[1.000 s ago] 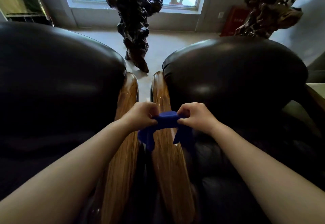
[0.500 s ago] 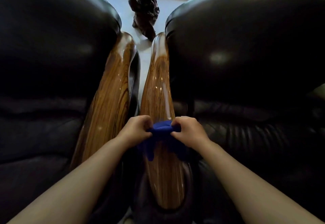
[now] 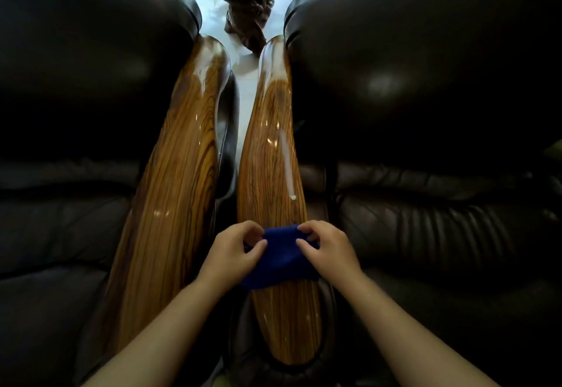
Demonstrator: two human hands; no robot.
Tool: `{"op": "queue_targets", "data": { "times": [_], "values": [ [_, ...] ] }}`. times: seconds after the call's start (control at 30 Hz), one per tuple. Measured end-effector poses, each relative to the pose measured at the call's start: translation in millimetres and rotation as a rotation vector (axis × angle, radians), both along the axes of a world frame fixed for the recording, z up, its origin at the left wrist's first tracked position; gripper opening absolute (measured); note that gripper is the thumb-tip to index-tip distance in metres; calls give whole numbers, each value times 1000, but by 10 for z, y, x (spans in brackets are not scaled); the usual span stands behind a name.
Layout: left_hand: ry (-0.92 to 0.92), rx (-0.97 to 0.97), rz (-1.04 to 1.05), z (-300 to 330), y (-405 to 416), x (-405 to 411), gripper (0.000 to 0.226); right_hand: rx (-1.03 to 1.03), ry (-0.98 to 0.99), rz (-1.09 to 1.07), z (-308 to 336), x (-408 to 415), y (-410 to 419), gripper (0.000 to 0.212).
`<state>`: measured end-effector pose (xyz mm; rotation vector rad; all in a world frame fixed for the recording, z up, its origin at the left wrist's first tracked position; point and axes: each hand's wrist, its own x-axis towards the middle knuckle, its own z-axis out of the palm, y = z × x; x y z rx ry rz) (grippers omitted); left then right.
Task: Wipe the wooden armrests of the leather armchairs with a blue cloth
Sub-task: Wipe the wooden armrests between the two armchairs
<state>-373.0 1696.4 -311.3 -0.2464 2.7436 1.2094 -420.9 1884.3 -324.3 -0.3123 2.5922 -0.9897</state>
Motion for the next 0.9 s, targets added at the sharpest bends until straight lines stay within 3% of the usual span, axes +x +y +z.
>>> {"op": "queue_targets", "data": {
  "times": [0.1,0.17,0.23,0.3,0.6,0.73,0.9],
  "values": [
    [205,-146,161,-205,170,112,38,63,229,-170,-187,222,-138,50],
    [158,-237,115,-392,324,158,54,129,191,-158,-335,302,-292,67],
    [95,-353,74,-638,434,145,60,205,167,-151,-501,315,-420,68],
    [99,-410,125,-792,455,47,60,239,268,-213,-572,273,-499,66],
    [168,-361,278,-702,187,-878,58,275,423,-108,-494,-760,-784,65],
    [183,-305,188,-498,-19,-1365,62,214,374,-58,-324,-1221,-908,65],
    [242,-272,-3,-454,-133,-968,60,67,413,-14,-319,-817,-621,61]
  ]
}}
